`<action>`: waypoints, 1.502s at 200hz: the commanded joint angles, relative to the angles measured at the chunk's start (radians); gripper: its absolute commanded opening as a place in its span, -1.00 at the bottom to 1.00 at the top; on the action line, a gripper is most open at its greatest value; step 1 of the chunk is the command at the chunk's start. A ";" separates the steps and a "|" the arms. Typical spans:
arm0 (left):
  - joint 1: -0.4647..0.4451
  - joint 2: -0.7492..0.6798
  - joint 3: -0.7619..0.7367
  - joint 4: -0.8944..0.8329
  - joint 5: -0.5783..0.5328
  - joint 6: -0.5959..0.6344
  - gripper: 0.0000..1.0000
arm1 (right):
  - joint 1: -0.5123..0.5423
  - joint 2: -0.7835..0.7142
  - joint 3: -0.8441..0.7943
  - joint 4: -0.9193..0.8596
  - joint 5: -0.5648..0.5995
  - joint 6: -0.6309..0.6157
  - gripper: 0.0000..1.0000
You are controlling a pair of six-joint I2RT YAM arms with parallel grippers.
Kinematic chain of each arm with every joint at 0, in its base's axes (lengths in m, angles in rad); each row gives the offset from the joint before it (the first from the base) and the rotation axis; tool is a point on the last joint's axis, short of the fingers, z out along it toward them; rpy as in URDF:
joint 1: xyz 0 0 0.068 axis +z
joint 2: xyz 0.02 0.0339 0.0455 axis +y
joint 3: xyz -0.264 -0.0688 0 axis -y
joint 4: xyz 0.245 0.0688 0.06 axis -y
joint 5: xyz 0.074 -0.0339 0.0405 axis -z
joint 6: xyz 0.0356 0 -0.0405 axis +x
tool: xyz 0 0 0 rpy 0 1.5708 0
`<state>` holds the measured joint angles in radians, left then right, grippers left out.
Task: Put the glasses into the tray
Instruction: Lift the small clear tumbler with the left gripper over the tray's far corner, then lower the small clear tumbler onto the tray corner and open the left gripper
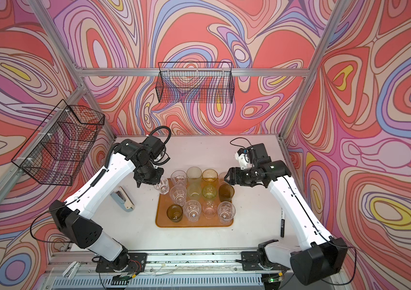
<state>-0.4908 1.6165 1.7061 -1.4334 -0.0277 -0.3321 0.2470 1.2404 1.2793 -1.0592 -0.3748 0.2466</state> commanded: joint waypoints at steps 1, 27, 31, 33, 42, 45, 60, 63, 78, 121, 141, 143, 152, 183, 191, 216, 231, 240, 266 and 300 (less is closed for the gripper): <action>0.031 0.032 -0.001 0.019 -0.006 0.019 -0.89 | -0.006 -0.018 0.025 0.016 0.000 -0.015 0.43; 0.058 0.065 0.003 0.051 0.011 0.022 -0.89 | -0.007 -0.013 0.023 0.010 0.018 -0.020 0.43; 0.061 0.071 0.004 0.055 0.008 0.022 -0.89 | -0.006 -0.013 0.022 0.010 0.022 -0.020 0.43; 0.061 0.074 0.006 0.056 0.006 0.022 -0.89 | -0.005 -0.014 0.021 0.009 0.024 -0.021 0.43; 0.064 0.088 0.011 0.059 0.003 0.022 -0.89 | -0.005 -0.013 0.018 0.010 0.029 -0.022 0.43; 0.066 0.092 0.013 0.062 0.003 0.023 -0.89 | -0.006 -0.014 0.017 0.009 0.030 -0.020 0.43; 0.078 0.110 0.017 0.077 0.013 0.025 -0.90 | -0.006 -0.016 0.010 0.013 0.024 -0.018 0.43; 0.081 0.113 0.017 0.081 0.014 0.025 -0.90 | -0.006 -0.017 0.008 0.014 0.022 -0.017 0.44; 0.096 0.129 0.017 0.098 0.025 0.023 -0.90 | -0.006 -0.020 0.004 0.016 0.022 -0.017 0.43; 0.134 0.173 0.030 0.138 0.049 0.019 -0.91 | -0.006 -0.022 0.005 0.016 0.023 -0.019 0.43; 0.144 0.194 0.030 0.147 0.045 0.016 -0.92 | -0.005 -0.037 0.005 0.017 0.036 -0.022 0.43; 0.143 0.195 0.029 0.149 0.045 0.016 -0.92 | -0.006 -0.037 0.006 0.017 0.037 -0.023 0.43; 0.147 0.201 0.024 0.157 0.042 0.013 -0.92 | -0.006 -0.042 0.007 0.015 0.039 -0.023 0.43; 0.156 0.223 0.007 0.185 0.038 0.011 -0.92 | -0.005 -0.050 0.004 0.006 0.040 -0.028 0.44; 0.157 0.228 0.005 0.193 0.038 0.011 -0.92 | -0.006 -0.050 0.002 0.005 0.040 -0.028 0.44; 0.163 0.248 0.006 0.207 0.047 0.005 -0.92 | -0.006 -0.052 0.004 0.000 0.039 -0.027 0.44; 0.169 0.255 0.007 0.215 0.054 0.004 -0.92 | -0.006 -0.053 0.006 -0.003 0.042 -0.027 0.44; 0.171 0.259 0.007 0.220 0.055 0.006 -0.92 | -0.006 -0.053 0.007 -0.004 0.042 -0.027 0.43; 0.181 0.267 0.008 0.229 0.054 0.004 -0.92 | -0.006 -0.052 0.008 -0.007 0.043 -0.028 0.43; 0.192 0.279 0.006 0.241 0.059 0.005 -0.92 | -0.006 -0.049 0.007 -0.007 0.043 -0.027 0.43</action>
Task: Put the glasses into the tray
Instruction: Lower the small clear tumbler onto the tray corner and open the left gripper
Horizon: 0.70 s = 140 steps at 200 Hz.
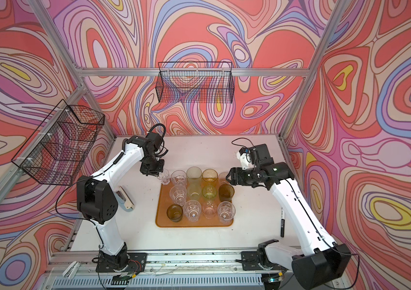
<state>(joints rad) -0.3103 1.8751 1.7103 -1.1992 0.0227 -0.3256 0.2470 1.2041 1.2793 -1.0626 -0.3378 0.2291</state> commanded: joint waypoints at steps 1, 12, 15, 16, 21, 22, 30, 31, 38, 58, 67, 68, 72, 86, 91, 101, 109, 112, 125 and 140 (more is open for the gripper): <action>0.013 0.020 0.001 0.006 0.009 -0.001 -0.92 | -0.005 -0.013 0.007 -0.004 0.006 -0.009 0.43; 0.014 0.027 -0.003 0.012 0.011 -0.001 -0.92 | -0.006 -0.013 0.009 -0.004 0.008 -0.010 0.43; 0.015 0.029 -0.004 0.013 0.011 -0.001 -0.92 | -0.006 -0.012 0.009 -0.004 0.008 -0.011 0.43; 0.016 0.029 -0.003 0.013 0.012 -0.001 -0.92 | -0.006 -0.012 0.009 -0.005 0.008 -0.010 0.43; 0.016 0.031 -0.006 0.014 0.013 -0.001 -0.92 | -0.006 -0.011 0.011 -0.005 0.008 -0.010 0.43; 0.017 0.031 -0.007 0.015 0.013 -0.001 -0.92 | -0.005 -0.011 0.011 -0.005 0.008 -0.010 0.43; 0.016 0.036 -0.009 0.020 0.015 0.000 -0.92 | -0.006 -0.011 0.012 -0.006 0.008 -0.010 0.44; 0.017 0.036 -0.009 0.021 0.015 -0.001 -0.93 | -0.006 -0.011 0.012 -0.006 0.008 -0.011 0.43; 0.018 0.039 -0.011 0.025 0.017 -0.001 -0.93 | -0.006 -0.011 0.011 -0.007 0.009 -0.011 0.43; 0.021 0.045 -0.016 0.033 0.017 -0.006 -0.93 | -0.005 -0.009 0.012 -0.008 0.011 -0.012 0.43; 0.024 0.051 -0.018 0.033 0.019 -0.007 -0.93 | -0.005 -0.009 0.013 -0.010 0.011 -0.012 0.43; 0.024 0.051 -0.018 0.034 0.019 -0.008 -0.93 | -0.006 -0.009 0.012 -0.010 0.011 -0.012 0.43; 0.025 0.055 -0.020 0.035 0.021 -0.009 -0.93 | -0.006 -0.009 0.013 -0.010 0.011 -0.012 0.43; 0.027 0.059 -0.024 0.040 0.024 -0.009 -0.93 | -0.006 -0.011 0.015 -0.011 0.012 -0.013 0.44; 0.027 0.060 -0.027 0.043 0.025 -0.009 -0.93 | -0.006 -0.011 0.015 -0.011 0.014 -0.014 0.43; 0.027 0.063 -0.031 0.050 0.031 -0.009 -0.93 | -0.006 -0.011 0.014 -0.012 0.015 -0.014 0.43; 0.026 0.064 -0.035 0.052 0.030 -0.010 -0.93 | -0.006 -0.011 0.014 -0.011 0.016 -0.014 0.43; 0.028 0.065 -0.035 0.053 0.031 -0.010 -0.93 | -0.006 -0.011 0.014 -0.011 0.015 -0.014 0.43; 0.029 0.068 -0.041 0.059 0.029 -0.012 -0.93 | -0.006 -0.011 0.012 -0.011 0.014 -0.014 0.43; 0.029 0.074 -0.047 0.066 0.030 -0.012 -0.93 | -0.006 -0.013 0.012 -0.013 0.014 -0.014 0.43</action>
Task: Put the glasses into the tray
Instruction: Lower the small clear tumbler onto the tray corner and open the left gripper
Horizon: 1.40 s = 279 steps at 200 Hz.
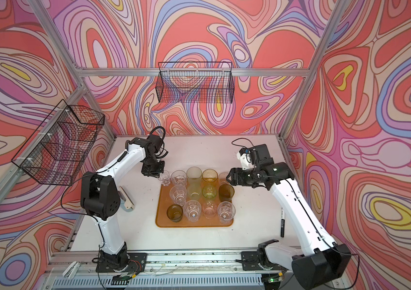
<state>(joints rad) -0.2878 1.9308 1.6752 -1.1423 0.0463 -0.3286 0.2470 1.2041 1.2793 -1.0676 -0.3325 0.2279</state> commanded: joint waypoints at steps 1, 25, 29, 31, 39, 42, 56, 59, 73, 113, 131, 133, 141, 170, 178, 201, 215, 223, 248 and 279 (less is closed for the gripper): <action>0.006 0.018 -0.013 0.011 0.007 -0.009 -0.93 | -0.006 -0.013 0.012 -0.008 0.009 -0.013 0.43; 0.009 0.027 -0.019 0.023 0.006 -0.009 -0.93 | -0.005 -0.014 0.011 -0.008 0.010 -0.014 0.43; 0.009 0.029 -0.020 0.024 0.008 -0.009 -0.93 | -0.006 -0.015 0.011 -0.009 0.010 -0.014 0.43; 0.010 0.031 -0.019 0.025 0.009 -0.008 -0.94 | -0.006 -0.016 0.011 -0.009 0.010 -0.014 0.43; 0.010 0.032 -0.019 0.027 0.009 -0.010 -0.93 | -0.006 -0.016 0.011 -0.011 0.012 -0.015 0.43; 0.011 0.034 -0.019 0.028 0.008 -0.012 -0.94 | -0.006 -0.015 0.011 -0.011 0.012 -0.015 0.43; 0.014 0.039 -0.020 0.033 0.008 -0.012 -0.94 | -0.005 -0.015 0.010 -0.012 0.013 -0.016 0.43; 0.014 0.040 -0.019 0.034 0.010 -0.012 -0.93 | -0.005 -0.015 0.011 -0.012 0.013 -0.016 0.43; 0.015 0.046 -0.019 0.040 0.012 -0.012 -0.94 | -0.006 -0.015 0.011 -0.015 0.015 -0.016 0.44; 0.017 0.065 -0.017 0.045 0.008 -0.012 -0.93 | -0.005 -0.015 0.014 -0.017 0.016 -0.018 0.43; 0.016 0.070 -0.019 0.049 0.010 -0.013 -0.93 | -0.006 -0.016 0.012 -0.017 0.017 -0.018 0.43; 0.016 0.070 -0.020 0.049 0.010 -0.013 -0.94 | -0.006 -0.015 0.011 -0.017 0.017 -0.018 0.43; 0.018 0.069 -0.022 0.054 0.008 -0.015 -0.94 | -0.006 -0.015 0.012 -0.017 0.018 -0.018 0.43; 0.018 0.073 -0.024 0.060 0.010 -0.017 -0.93 | -0.006 -0.017 0.015 -0.019 0.016 -0.018 0.43; 0.017 0.073 -0.024 0.060 0.009 -0.018 -0.93 | -0.006 -0.017 0.015 -0.020 0.018 -0.018 0.43; 0.017 0.077 -0.024 0.066 0.007 -0.021 -0.91 | -0.005 -0.019 0.013 -0.020 0.018 -0.018 0.43; 0.017 0.081 -0.024 0.066 0.009 -0.021 -0.90 | -0.005 -0.019 0.012 -0.020 0.018 -0.018 0.43; 0.017 0.082 -0.024 0.065 0.009 -0.021 -0.90 | -0.006 -0.018 0.012 -0.020 0.018 -0.017 0.43; 0.017 0.082 -0.026 0.068 0.010 -0.024 -0.84 | -0.006 -0.020 0.012 -0.020 0.018 -0.019 0.43; 0.017 0.080 -0.030 0.072 0.019 -0.027 -0.76 | -0.006 -0.019 0.011 -0.019 0.018 -0.019 0.44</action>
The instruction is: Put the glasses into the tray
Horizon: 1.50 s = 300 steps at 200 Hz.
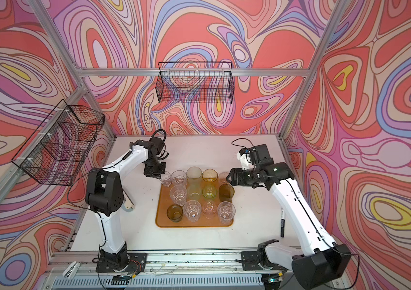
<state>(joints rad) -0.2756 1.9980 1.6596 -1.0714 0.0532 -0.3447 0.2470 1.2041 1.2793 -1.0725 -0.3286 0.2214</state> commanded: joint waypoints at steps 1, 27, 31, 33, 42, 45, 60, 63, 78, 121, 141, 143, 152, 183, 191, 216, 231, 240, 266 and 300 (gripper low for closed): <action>0.005 0.012 -0.014 0.001 0.013 -0.012 -0.76 | -0.006 -0.019 0.011 -0.014 0.014 -0.013 0.44; 0.005 0.009 -0.021 0.006 0.020 -0.014 -0.72 | -0.006 -0.020 0.008 -0.014 0.014 -0.013 0.43; 0.004 0.008 -0.021 0.007 0.023 -0.016 -0.71 | -0.005 -0.020 0.009 -0.014 0.014 -0.013 0.43; 0.004 0.008 -0.023 0.008 0.025 -0.015 -0.71 | -0.006 -0.020 0.009 -0.014 0.014 -0.014 0.43; 0.005 0.008 -0.023 0.010 0.033 -0.017 -0.70 | -0.005 -0.020 0.009 -0.015 0.014 -0.013 0.43; 0.005 0.008 -0.024 0.010 0.034 -0.017 -0.70 | -0.006 -0.020 0.009 -0.014 0.014 -0.013 0.43; 0.004 0.008 -0.025 0.009 0.037 -0.019 -0.68 | -0.006 -0.020 0.011 -0.014 0.014 -0.013 0.44; 0.004 0.008 -0.025 0.008 0.037 -0.019 -0.67 | -0.005 -0.020 0.011 -0.014 0.014 -0.013 0.44; 0.005 0.001 -0.024 0.005 0.036 -0.018 -0.65 | -0.006 -0.021 0.011 -0.014 0.015 -0.013 0.43; 0.004 -0.050 -0.016 -0.021 0.011 -0.020 -0.49 | -0.006 -0.020 0.011 0.000 0.026 -0.011 0.44; 0.005 -0.078 -0.001 -0.046 0.006 -0.022 -0.39 | -0.006 -0.021 0.011 0.009 0.038 -0.010 0.44; 0.005 -0.081 0.000 -0.049 0.005 -0.023 -0.39 | -0.006 -0.021 0.010 0.010 0.040 -0.010 0.44; 0.005 -0.099 0.005 -0.058 0.001 -0.025 -0.34 | -0.006 -0.024 0.007 0.016 0.045 -0.010 0.44; 0.005 -0.156 0.028 -0.088 -0.015 -0.023 -0.15 | -0.006 -0.045 0.000 0.058 0.061 -0.010 0.47; 0.005 -0.173 0.033 -0.092 -0.016 -0.021 -0.05 | -0.006 -0.052 -0.001 0.072 0.066 -0.010 0.47; 0.006 -0.236 0.046 -0.099 -0.038 -0.006 0.28 | -0.006 -0.067 -0.003 0.109 0.098 -0.005 0.49; 0.004 -0.271 0.064 -0.109 -0.055 0.009 0.38 | -0.005 -0.075 -0.012 0.136 0.119 -0.003 0.52; 0.005 -0.292 0.066 -0.106 -0.065 0.020 0.44 | -0.005 -0.080 -0.020 0.156 0.133 0.001 0.54; 0.005 -0.341 0.065 -0.083 -0.077 0.065 0.63 | -0.006 -0.087 -0.031 0.215 0.212 0.012 0.71; 0.004 -0.424 0.003 0.034 -0.071 0.116 0.94 | -0.006 -0.098 -0.040 0.286 0.342 0.032 0.90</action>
<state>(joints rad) -0.2756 1.6352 1.7050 -1.1149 -0.0013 -0.2928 0.2443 1.1282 1.2610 -0.8719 -0.1150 0.2340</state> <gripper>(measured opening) 0.918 0.921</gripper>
